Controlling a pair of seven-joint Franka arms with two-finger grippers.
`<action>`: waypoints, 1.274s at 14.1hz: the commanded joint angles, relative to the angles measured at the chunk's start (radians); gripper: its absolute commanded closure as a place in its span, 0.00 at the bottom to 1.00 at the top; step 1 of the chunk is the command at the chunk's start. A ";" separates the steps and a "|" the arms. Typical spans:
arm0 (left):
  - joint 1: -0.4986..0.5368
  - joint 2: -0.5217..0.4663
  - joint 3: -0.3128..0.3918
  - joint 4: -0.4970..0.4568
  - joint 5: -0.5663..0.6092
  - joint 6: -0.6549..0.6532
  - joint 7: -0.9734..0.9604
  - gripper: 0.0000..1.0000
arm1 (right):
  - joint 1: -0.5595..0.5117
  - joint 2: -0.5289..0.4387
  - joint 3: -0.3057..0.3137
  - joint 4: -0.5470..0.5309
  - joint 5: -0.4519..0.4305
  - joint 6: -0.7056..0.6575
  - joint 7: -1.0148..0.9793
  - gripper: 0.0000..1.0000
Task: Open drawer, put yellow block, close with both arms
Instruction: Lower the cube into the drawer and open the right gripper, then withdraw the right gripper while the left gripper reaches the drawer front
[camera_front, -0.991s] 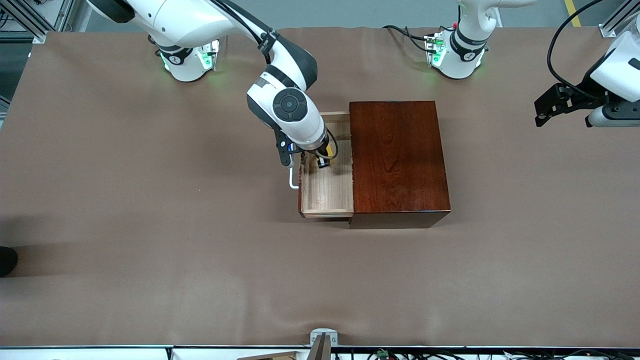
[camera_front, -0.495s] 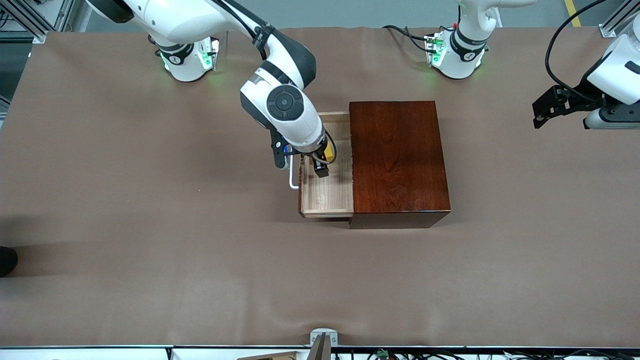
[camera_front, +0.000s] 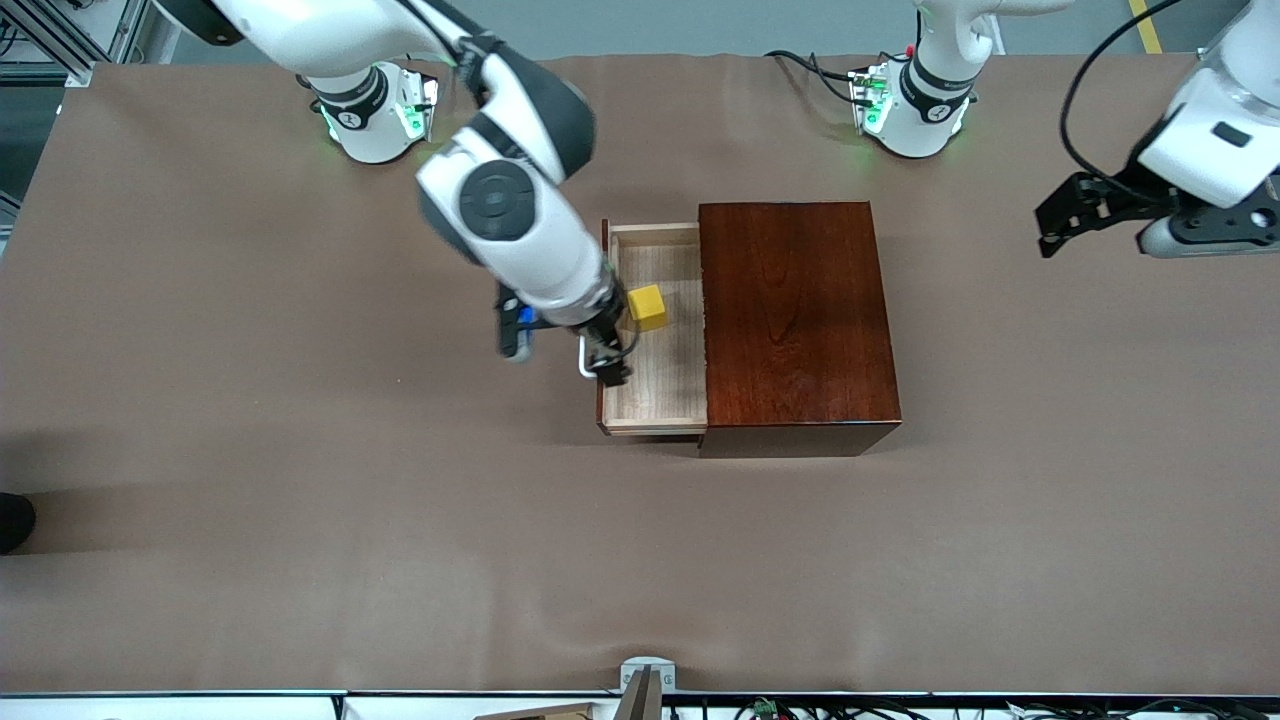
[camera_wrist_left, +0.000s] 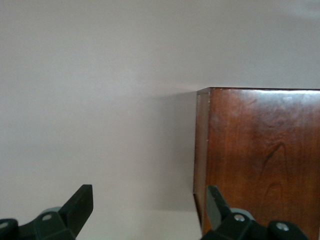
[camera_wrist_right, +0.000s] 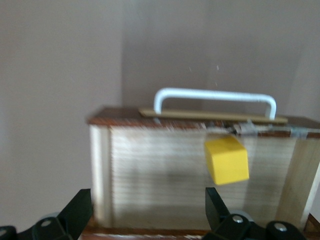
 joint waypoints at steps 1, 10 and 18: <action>-0.002 0.024 -0.064 0.012 -0.006 0.013 -0.112 0.00 | -0.073 -0.039 0.022 0.033 -0.004 -0.093 -0.050 0.00; -0.239 0.416 -0.286 0.103 0.079 0.300 -0.764 0.00 | -0.289 -0.081 0.022 0.167 0.117 -0.407 -0.531 0.00; -0.567 0.741 -0.220 0.296 0.244 0.654 -1.228 0.00 | -0.318 -0.191 -0.058 0.167 0.100 -0.648 -1.026 0.00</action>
